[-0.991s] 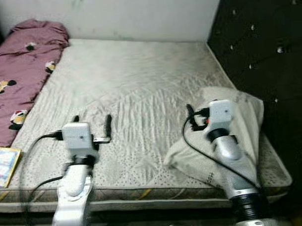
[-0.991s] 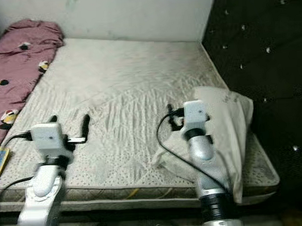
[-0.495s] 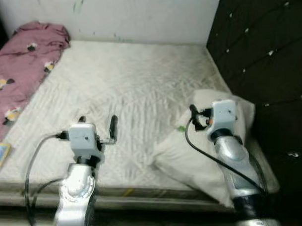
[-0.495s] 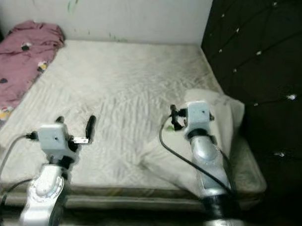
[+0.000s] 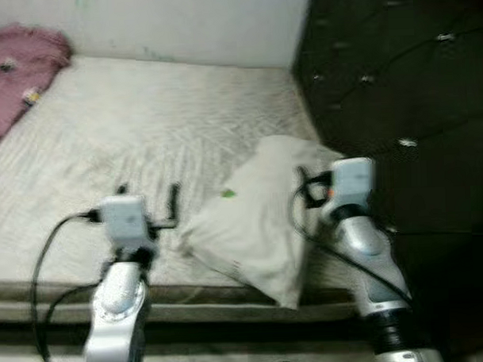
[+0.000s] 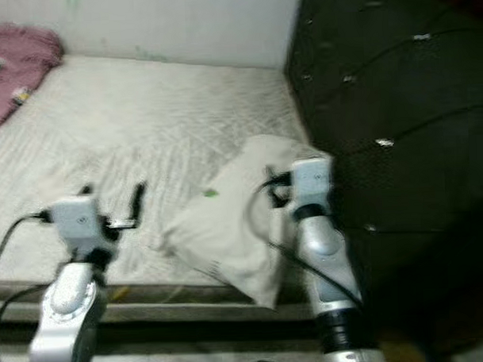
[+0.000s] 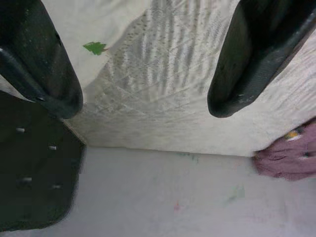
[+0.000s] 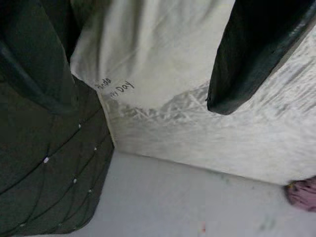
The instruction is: Clean up the room
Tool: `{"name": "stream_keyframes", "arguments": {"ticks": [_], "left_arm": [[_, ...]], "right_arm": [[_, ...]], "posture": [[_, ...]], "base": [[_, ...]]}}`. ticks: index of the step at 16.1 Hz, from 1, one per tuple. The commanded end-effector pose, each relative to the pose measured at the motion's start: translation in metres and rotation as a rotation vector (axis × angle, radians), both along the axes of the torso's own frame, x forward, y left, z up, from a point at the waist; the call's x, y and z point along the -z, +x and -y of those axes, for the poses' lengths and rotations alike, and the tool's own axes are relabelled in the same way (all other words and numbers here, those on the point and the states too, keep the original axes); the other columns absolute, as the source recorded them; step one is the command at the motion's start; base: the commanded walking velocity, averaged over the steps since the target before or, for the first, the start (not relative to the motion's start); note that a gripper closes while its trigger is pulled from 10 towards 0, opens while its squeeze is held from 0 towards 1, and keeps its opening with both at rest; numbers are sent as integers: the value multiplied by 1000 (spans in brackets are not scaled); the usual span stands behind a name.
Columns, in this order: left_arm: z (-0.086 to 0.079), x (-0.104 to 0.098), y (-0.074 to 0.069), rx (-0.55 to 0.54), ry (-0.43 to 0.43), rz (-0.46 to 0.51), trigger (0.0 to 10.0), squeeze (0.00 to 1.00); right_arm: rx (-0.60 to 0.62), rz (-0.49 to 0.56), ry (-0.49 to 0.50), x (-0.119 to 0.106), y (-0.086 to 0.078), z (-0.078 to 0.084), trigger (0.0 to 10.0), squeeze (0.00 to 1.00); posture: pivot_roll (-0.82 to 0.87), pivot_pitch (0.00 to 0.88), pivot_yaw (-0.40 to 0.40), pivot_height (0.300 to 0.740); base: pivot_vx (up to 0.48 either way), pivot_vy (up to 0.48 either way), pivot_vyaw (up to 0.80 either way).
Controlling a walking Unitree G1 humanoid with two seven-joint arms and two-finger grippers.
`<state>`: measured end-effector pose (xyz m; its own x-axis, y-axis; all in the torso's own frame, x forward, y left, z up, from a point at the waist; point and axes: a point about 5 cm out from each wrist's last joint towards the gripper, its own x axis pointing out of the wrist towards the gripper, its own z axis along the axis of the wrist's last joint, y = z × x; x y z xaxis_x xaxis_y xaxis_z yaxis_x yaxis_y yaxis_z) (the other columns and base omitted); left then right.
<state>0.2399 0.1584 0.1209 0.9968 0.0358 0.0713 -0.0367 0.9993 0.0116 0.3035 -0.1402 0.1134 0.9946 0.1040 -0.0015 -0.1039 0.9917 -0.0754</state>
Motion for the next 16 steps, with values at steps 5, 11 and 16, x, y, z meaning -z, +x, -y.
{"name": "stream_keyframes", "arguments": {"ticks": [5, 11, 16], "left_arm": [[0, -4, 1, -27, -5, 25, 10000, 0], [1, -2, 2, -22, -17, 14, 10000, 0], [3, -3, 1, 10, -29, 19, 10000, 0]], "right_arm": [[25, 12, -12, -3, 2, 10, 10000, 0], [14, 20, -34, -4, 3, 9, 10000, 0], [16, 19, -28, -4, 3, 9, 10000, 0]], "posture": [[-9, 0, -56, 740], [-12, 0, -56, 740], [-12, 0, -57, 740]], "base": [[0, 0, 0], [0, 0, 0], [0, 0, 555]]}}
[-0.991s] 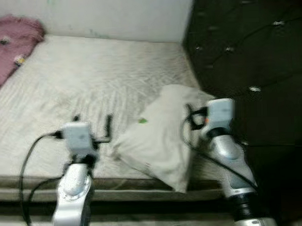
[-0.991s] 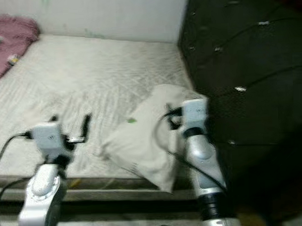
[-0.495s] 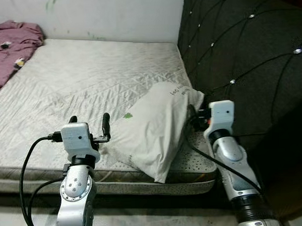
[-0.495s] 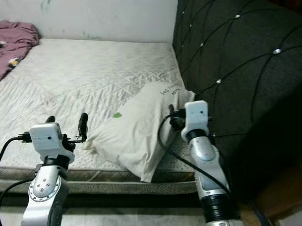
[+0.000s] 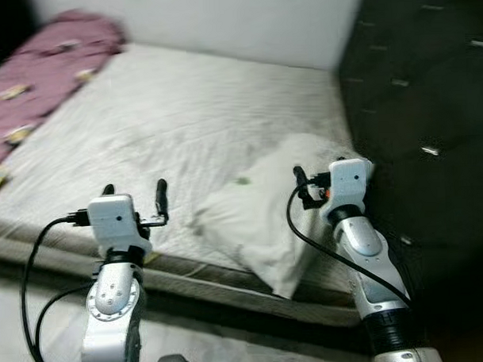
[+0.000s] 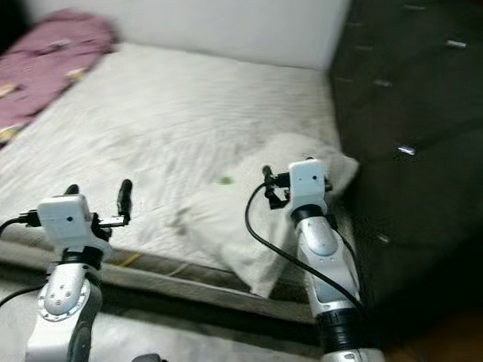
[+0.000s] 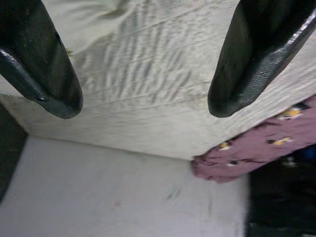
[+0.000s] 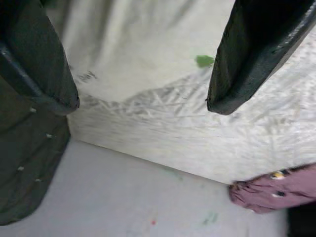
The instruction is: Clean up the room
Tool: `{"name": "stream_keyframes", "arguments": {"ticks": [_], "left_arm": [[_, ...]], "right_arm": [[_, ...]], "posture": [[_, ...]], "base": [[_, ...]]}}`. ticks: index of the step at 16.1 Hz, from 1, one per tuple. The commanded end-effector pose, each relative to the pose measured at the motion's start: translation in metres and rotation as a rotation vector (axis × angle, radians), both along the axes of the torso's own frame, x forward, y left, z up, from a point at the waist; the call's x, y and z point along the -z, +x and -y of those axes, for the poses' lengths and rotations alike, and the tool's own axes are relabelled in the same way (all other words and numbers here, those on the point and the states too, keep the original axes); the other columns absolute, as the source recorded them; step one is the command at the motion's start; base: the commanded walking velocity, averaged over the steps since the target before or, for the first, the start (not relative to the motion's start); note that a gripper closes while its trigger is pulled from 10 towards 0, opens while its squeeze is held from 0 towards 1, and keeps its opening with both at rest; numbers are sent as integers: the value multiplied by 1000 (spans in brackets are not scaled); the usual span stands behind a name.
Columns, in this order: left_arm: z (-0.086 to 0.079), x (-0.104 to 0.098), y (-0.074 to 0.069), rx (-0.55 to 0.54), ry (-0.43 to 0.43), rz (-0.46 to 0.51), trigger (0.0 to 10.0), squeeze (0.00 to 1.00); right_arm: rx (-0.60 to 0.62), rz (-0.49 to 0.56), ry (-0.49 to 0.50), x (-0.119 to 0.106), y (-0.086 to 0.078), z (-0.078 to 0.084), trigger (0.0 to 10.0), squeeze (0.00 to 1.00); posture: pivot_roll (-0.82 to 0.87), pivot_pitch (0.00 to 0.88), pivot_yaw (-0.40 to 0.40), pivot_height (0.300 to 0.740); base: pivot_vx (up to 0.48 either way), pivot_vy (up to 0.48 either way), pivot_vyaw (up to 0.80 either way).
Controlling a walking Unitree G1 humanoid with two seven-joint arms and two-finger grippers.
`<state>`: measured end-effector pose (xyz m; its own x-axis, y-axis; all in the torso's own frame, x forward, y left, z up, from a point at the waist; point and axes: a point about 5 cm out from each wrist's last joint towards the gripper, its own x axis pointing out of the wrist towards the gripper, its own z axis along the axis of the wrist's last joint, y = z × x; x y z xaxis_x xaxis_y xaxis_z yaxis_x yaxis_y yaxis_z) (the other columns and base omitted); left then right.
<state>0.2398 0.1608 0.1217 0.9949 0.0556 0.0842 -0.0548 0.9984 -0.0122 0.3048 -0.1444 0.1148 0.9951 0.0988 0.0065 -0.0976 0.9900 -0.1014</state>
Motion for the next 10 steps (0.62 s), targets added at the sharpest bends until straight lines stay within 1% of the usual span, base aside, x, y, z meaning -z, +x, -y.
{"name": "stream_keyframes", "arguments": {"ticks": [1, 4, 5, 7, 8, 10], "left_arm": [[7, -3, 1, 46, -8, 14, 10000, 0], [8, -3, 0, 54, -10, 14, 10000, 0], [8, -3, 0, 59, -12, 15, 10000, 0], [8, -3, 0, 65, -13, 17, 10000, 0], [8, -3, 0, 66, -13, 18, 10000, 0], [8, -4, 0, 70, -12, 21, 10000, 0]], "right_arm": [[12, 10, 3, -3, 2, 5, 10000, 0], [16, 2, 19, -2, 1, 5, 10000, 0], [21, -13, 33, -1, 1, 6, 10000, 0], [20, -5, 30, -1, 2, 6, 10000, 0], [20, -4, 31, -1, 2, 6, 10000, 0], [20, -3, 32, -2, 2, 6, 10000, 0]], "posture": [[-12, 0, -57, 740], [-13, 0, -56, 740], [-13, 0, -56, 740], [-13, 0, -56, 740], [-13, 0, -56, 740], [-12, 0, -56, 740]], "base": [[0, 0, 0], [0, 0, 0], [266, 0, -800], [278, 0, -800], [322, 0, -463], [347, 0, 0]]}}
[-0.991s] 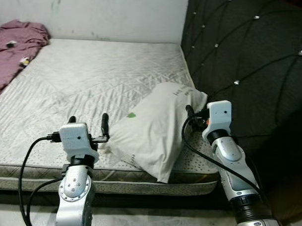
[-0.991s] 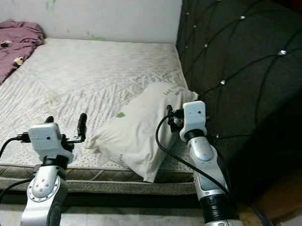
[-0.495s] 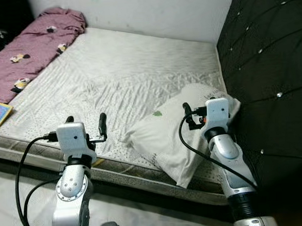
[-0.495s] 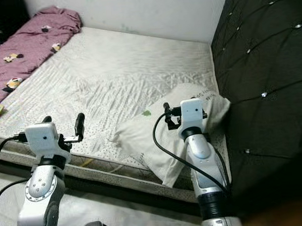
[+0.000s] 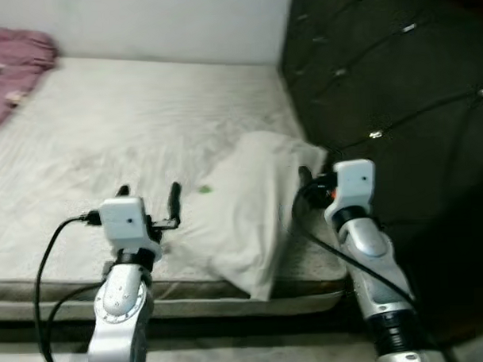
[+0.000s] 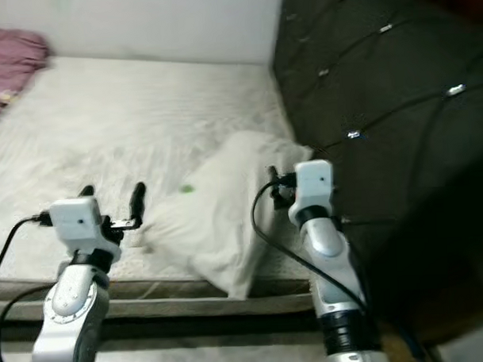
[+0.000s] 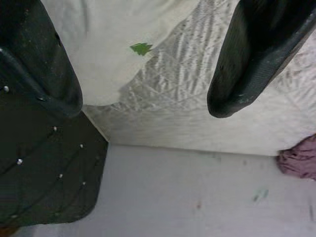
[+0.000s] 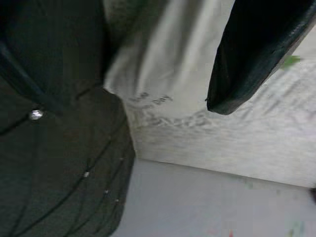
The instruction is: Clean up the room
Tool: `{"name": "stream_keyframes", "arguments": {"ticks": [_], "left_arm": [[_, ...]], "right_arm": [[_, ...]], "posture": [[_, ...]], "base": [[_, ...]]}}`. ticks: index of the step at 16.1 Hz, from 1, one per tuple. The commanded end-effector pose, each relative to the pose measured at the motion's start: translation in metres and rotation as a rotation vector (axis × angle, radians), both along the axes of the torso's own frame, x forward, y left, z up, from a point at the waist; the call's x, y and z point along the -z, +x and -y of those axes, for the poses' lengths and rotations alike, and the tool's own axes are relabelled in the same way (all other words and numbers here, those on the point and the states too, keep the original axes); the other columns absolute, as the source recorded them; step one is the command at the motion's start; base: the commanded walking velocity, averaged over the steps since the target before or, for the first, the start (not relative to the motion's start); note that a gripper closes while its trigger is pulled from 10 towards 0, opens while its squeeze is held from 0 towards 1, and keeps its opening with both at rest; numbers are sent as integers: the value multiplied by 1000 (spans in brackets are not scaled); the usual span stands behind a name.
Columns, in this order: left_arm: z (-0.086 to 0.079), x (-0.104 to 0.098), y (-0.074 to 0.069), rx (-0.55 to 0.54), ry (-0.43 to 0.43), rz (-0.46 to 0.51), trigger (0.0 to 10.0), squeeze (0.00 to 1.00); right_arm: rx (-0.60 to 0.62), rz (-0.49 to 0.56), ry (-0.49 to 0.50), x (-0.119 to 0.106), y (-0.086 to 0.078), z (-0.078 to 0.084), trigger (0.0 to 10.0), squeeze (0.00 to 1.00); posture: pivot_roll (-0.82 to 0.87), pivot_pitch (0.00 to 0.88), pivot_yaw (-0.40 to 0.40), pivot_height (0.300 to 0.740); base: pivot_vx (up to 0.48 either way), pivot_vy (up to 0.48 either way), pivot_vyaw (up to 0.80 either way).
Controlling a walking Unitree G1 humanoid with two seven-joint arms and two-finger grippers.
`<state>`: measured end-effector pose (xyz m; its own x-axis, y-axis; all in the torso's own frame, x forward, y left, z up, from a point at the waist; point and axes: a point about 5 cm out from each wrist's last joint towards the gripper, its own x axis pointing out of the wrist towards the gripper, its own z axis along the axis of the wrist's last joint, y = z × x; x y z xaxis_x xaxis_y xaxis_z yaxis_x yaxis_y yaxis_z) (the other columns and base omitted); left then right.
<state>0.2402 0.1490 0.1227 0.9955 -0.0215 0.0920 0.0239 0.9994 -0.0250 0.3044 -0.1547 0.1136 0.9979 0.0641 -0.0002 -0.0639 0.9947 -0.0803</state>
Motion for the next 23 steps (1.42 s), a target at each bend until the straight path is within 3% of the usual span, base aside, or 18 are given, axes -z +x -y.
{"name": "stream_keyframes", "arguments": {"ticks": [1, 11, 18, 19, 23], "left_arm": [[-3, -3, 0, -8, 0, 13, 10000, 0], [-3, -3, -1, 4, 1, 13, 10000, 0], [-8, -2, 2, -76, -12, -2, 10000, 0], [-9, -5, 2, -90, 20, 1, 10000, 0], [-10, -2, -9, -121, -5, -23, 10000, 0]], "right_arm": [[-15, 6, 11, -3, 3, -4, 10000, 0], [-21, 0, 5, -2, 2, -5, 10000, 0], [-13, -5, -4, -1, 2, -2, 10000, 0], [-13, -2, -6, -2, 2, -2, 10000, 0], [-15, 13, -3, -5, 0, -3, 10000, 0]], "posture": [[-12, 0, -56, 740], [-12, 0, -56, 740], [-9, 0, -59, 740], [-2, 0, -57, 740], [9, 0, -53, 740]], "base": [[356, 0, 0], [362, 0, 0], [0, 0, 0], [0, 0, 0], [0, 0, 0]]}}
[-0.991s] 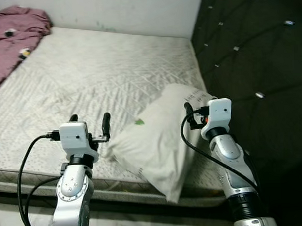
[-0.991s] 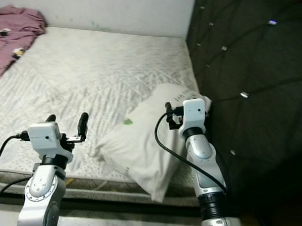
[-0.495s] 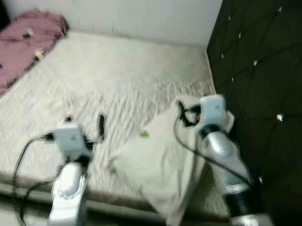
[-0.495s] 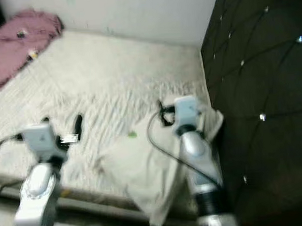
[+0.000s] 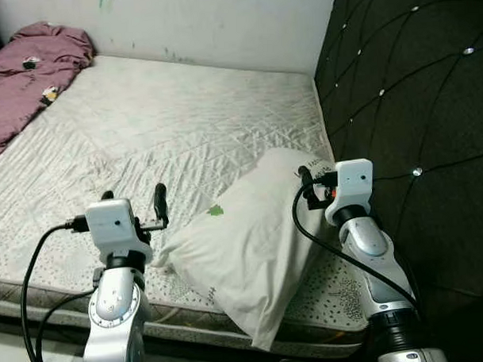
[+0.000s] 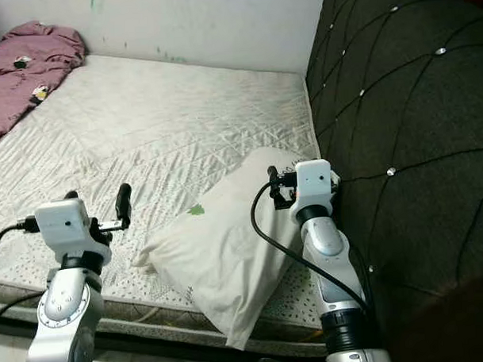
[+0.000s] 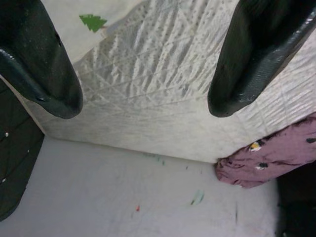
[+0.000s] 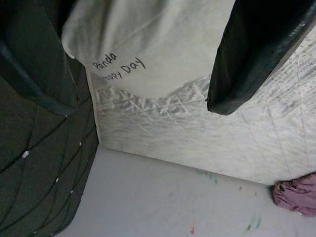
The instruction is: Clean up the room
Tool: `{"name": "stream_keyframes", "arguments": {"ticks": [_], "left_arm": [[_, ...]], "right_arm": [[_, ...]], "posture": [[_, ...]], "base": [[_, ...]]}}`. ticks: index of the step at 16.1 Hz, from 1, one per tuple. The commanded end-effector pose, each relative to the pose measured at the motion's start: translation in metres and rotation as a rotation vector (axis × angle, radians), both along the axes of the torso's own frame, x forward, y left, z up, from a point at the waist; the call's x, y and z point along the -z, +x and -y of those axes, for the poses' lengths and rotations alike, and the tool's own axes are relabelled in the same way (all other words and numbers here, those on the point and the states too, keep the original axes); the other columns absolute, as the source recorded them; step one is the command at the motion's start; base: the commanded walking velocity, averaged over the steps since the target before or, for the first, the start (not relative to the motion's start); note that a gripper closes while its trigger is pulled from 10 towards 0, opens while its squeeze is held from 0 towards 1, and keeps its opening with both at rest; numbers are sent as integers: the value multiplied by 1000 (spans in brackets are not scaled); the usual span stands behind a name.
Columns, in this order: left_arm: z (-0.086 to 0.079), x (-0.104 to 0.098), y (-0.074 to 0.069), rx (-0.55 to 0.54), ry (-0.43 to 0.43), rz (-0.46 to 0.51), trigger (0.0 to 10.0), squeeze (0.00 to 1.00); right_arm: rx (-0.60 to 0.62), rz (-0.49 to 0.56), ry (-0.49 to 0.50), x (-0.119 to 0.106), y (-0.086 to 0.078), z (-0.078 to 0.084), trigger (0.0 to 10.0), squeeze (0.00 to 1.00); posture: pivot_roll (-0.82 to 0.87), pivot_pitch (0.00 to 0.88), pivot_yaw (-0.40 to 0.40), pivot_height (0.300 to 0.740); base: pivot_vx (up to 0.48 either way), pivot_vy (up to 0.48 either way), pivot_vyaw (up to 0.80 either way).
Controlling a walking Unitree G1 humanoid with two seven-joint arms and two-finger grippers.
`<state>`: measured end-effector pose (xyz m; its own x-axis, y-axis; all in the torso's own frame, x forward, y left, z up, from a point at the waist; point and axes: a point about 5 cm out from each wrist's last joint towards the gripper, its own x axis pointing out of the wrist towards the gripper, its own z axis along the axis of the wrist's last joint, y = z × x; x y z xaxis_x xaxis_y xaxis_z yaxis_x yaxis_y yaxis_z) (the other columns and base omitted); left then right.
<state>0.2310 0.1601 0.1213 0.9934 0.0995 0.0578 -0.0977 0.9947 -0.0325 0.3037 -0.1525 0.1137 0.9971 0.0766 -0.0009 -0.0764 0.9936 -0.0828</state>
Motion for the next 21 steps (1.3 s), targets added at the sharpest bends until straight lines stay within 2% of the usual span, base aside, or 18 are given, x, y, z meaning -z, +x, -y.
{"name": "stream_keyframes", "arguments": {"ticks": [1, 3, 11, 21], "left_arm": [[3, -2, -2, 0, 6, 3, 10000, 0], [0, 2, -6, -10, -29, -17, 10000, 0], [3, 0, -3, 4, -11, -34, 10000, 0], [4, -7, 5, 12, -15, -11, 10000, 0]], "right_arm": [[-9, 14, 0, -5, -1, -1, 10000, 0], [-15, -4, 6, -1, -6, -2, 10000, 0], [-4, -23, 5, 2, -11, 2, 10000, 0], [-46, -39, -34, 0, -4, -6, 10000, 0]], "posture": [[8, 0, -55, 740], [5, 0, -51, 730], [-3, 5, -51, 641], [-3, 13, -58, 636]], "base": [[0, 0, 0], [0, 0, 0], [0, 0, 0], [0, 0, 0]]}}
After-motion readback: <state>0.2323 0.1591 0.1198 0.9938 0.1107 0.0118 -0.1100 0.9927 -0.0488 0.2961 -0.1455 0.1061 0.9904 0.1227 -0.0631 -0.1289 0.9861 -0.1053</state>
